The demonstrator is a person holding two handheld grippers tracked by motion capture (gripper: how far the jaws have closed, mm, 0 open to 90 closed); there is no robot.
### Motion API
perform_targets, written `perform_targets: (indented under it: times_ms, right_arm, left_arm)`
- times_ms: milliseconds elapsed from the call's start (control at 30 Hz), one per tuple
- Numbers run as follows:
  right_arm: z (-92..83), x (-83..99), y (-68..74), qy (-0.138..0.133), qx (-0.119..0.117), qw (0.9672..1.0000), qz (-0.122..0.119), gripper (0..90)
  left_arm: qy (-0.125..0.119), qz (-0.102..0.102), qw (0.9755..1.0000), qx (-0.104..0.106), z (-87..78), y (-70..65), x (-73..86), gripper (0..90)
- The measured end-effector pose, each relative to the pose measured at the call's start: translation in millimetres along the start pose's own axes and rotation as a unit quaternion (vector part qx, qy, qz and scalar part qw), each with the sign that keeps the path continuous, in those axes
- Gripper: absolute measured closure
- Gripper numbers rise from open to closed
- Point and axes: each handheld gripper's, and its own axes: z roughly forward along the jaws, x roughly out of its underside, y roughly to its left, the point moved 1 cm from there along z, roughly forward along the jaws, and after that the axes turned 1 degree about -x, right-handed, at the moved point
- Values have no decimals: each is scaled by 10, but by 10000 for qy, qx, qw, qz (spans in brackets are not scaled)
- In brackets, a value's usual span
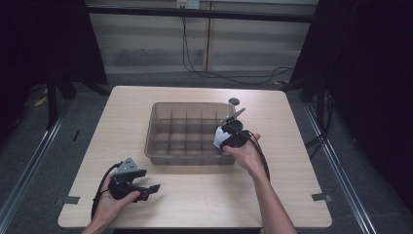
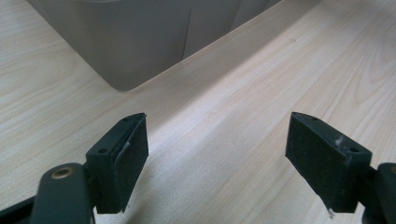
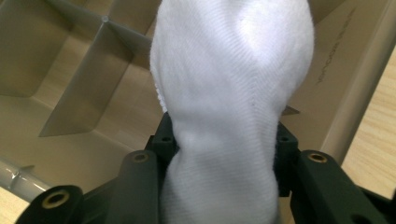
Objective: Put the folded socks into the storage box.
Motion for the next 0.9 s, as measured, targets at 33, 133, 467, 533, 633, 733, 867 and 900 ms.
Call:
perform_targets:
  times_ms: [33,133,467,533,633,733,867,900]
  right_arm:
    - [-4,9,-3,-40,-32,10000,-14,555]
    - [-21,34,-17,-253,-176,9995,-43,503]
    - [-111,64,-5,-535,-264,9982,-105,412]
    - [-127,66,1,-579,-295,9979,-78,383]
    - [-152,75,-12,-680,-378,9969,-94,349]
    - [-168,84,-30,-761,-518,9957,-26,312]
    - [-197,87,-60,-866,-638,9942,21,296]
    - [-208,89,-69,-888,-674,9937,70,290]
  left_arm:
    - [-5,-23,10000,2,2,1,1,211]
    - [1,-14,10000,6,4,2,1,211]
    - [-39,-30,10000,17,-2,-2,2,212]
    - [-52,-33,10000,25,-2,-2,1,212]
    - [-37,-18,10000,21,-2,1,0,213]
    - [-24,-29,10000,29,2,-2,2,213]
    - [-3,-5,10000,36,6,-7,2,214]
    - [-2,-18,10000,37,7,-8,2,214]
